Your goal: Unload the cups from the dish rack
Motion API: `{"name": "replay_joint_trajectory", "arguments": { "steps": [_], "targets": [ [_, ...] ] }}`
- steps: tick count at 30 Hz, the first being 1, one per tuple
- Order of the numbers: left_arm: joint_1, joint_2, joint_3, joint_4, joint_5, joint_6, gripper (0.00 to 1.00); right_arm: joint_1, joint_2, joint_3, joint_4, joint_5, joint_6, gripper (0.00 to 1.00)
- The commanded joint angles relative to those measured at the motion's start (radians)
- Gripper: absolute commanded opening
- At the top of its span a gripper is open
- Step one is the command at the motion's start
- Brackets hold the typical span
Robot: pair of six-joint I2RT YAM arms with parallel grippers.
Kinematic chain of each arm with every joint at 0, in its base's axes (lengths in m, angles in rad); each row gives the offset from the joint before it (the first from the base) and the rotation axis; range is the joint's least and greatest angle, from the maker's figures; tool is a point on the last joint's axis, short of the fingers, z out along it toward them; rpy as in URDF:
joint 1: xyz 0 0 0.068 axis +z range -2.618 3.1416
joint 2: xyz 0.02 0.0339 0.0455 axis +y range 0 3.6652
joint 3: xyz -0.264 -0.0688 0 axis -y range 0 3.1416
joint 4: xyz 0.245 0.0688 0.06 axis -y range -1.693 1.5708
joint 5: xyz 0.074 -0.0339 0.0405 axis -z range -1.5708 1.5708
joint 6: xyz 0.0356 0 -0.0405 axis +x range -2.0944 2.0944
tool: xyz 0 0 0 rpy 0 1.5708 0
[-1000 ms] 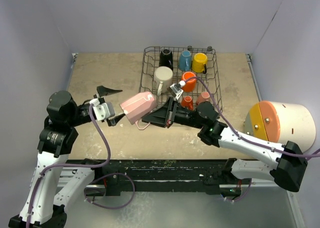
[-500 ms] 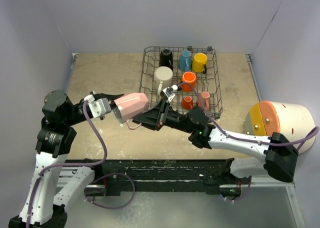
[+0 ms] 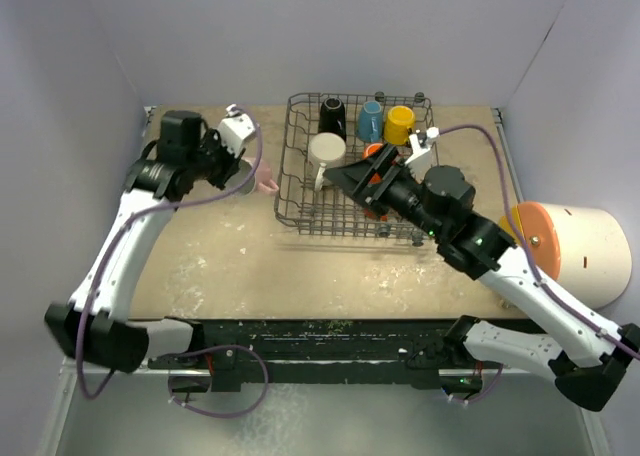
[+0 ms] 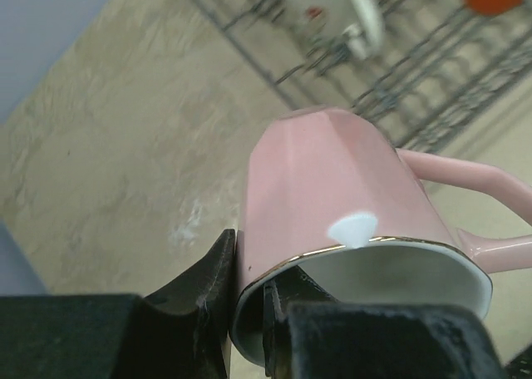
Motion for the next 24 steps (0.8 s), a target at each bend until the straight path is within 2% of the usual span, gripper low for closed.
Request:
{"name": "replay_joint_trajectory", "arguments": {
  "steps": [1,5,8,15,24],
  "targets": [
    [0.000,0.203,0.159,-0.046,-0.262,-0.030,0.00,-0.082,0.022,0.152,-0.474,0.175,-0.263,1.00],
    [0.001,0.427,0.294,-0.079,-0.320,-0.051,0.00,-0.147,0.069,0.205,-0.616,0.246,-0.354,1.00],
    [0.013,0.562,0.368,-0.065,-0.327,-0.053,0.00,-0.183,0.083,0.207,-0.654,0.261,-0.392,1.00],
    [0.055,0.845,0.640,-0.148,-0.246,-0.109,0.00,-0.225,0.087,0.177,-0.649,0.246,-0.427,1.00],
    [0.110,1.072,0.904,-0.228,-0.257,-0.120,0.00,-0.291,0.117,0.141,-0.608,0.195,-0.453,1.00]
  ]
}}
